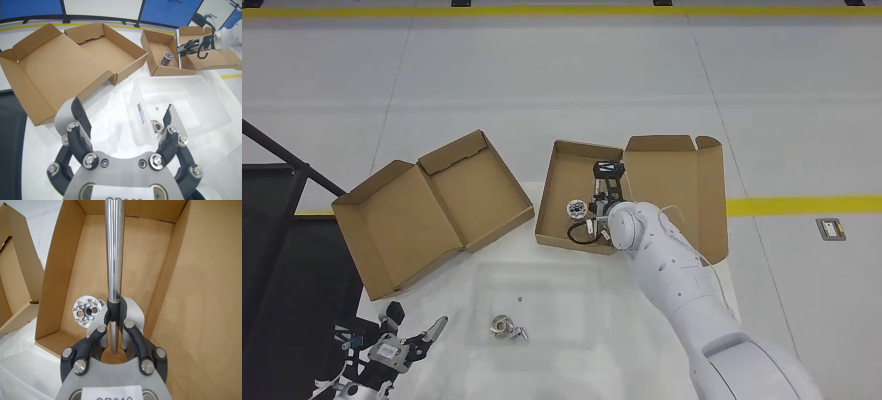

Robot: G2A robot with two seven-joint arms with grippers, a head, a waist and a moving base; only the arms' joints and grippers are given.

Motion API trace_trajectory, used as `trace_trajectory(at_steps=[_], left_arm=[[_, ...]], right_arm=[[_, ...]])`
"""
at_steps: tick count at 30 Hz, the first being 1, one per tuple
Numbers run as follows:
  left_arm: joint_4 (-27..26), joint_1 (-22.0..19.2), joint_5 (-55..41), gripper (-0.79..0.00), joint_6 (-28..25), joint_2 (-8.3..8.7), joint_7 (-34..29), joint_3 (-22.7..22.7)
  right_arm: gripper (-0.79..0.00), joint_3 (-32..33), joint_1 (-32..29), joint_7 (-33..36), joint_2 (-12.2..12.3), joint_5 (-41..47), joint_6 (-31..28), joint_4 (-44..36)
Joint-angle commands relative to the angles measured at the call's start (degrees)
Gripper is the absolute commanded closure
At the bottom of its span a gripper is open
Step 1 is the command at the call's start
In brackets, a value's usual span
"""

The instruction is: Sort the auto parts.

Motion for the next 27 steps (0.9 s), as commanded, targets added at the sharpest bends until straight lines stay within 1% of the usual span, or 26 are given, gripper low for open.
trace_trajectory(at_steps=[1,4,12,16,17,18,19,23,27], left_arm=[[0.0,0.0,0.0,-0.785,0.0,0.00,0.0,0.0],[0.0,0.0,0.0,-0.785,0.0,0.00,0.0,0.0],[0.0,0.0,0.0,-0.785,0.0,0.00,0.0,0.0],[0.0,0.0,0.0,-0.785,0.0,0.00,0.0,0.0],[0.0,0.0,0.0,-0.785,0.0,0.00,0.0,0.0],[0.0,0.0,0.0,-0.785,0.0,0.00,0.0,0.0],[0.0,0.0,0.0,-0.785,0.0,0.00,0.0,0.0],[0.0,0.0,0.0,-0.785,0.0,0.00,0.0,0.0],[0.0,0.0,0.0,-0.785,0.0,0.00,0.0,0.0]], right_arm=[[-0.314,-0.1,0.3,-0.2,-0.1,0.2,0.1,0.5],[-0.348,-0.2,0.5,-0.9,-0.3,0.4,0.9,1.0],[-0.329,-0.5,0.4,-4.0,-0.3,0.5,0.4,0.7],[-0.342,-0.4,-0.6,-7.0,-0.1,0.7,-1.8,-1.0],[-0.296,-0.5,-1.0,-7.9,0.0,0.7,-3.2,-1.7],[-0.160,-0.5,-1.5,-8.8,0.1,0.7,-4.7,-2.5],[0.000,-0.4,-2.0,-9.4,0.2,0.7,-6.1,-3.2],[0.000,-0.8,-3.9,-10.0,0.7,0.0,-11.6,-6.8],[0.000,-1.2,-5.9,-8.7,1.3,-0.6,-17.3,-11.0]])
